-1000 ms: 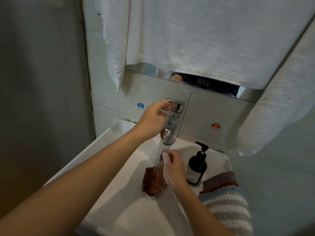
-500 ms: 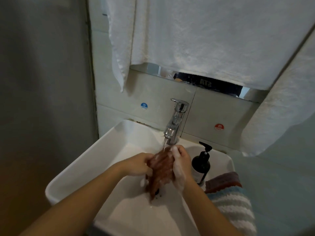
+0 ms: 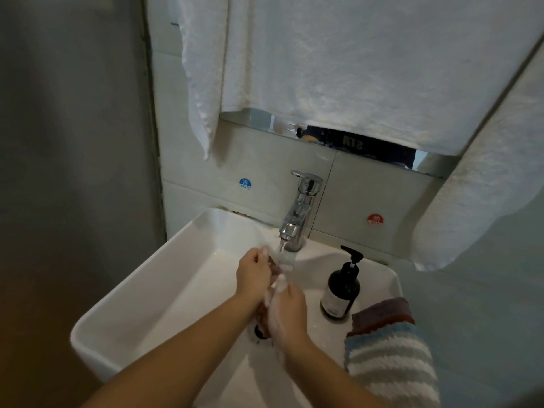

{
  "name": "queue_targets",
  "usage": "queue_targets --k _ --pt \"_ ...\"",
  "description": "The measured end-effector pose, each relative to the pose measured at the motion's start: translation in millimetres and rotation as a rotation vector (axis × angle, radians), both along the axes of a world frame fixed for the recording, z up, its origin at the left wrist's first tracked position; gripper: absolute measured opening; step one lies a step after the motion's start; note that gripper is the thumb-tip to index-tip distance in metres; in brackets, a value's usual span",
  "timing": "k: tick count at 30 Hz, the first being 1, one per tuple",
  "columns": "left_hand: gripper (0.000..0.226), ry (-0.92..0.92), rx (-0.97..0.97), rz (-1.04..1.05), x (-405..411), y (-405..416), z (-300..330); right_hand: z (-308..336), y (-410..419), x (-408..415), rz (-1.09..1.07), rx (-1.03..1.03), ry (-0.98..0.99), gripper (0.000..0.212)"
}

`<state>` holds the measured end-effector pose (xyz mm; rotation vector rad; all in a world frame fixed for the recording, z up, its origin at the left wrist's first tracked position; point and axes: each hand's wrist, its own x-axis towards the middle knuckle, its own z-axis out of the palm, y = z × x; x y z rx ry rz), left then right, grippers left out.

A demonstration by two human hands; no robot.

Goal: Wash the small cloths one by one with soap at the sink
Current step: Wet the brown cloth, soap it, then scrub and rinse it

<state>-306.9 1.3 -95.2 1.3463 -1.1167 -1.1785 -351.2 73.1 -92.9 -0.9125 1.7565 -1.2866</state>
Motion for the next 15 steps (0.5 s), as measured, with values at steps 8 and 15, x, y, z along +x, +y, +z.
queue_targets --k 8,15 --pt "0.024 -0.092 -0.137 -0.212 -9 18 14 19 -27 -20 -0.27 -0.145 0.1 0.027" --pt "0.038 -0.293 -0.104 -0.059 9 -5 12 12 12 19 -0.035 -0.267 0.339 0.03"
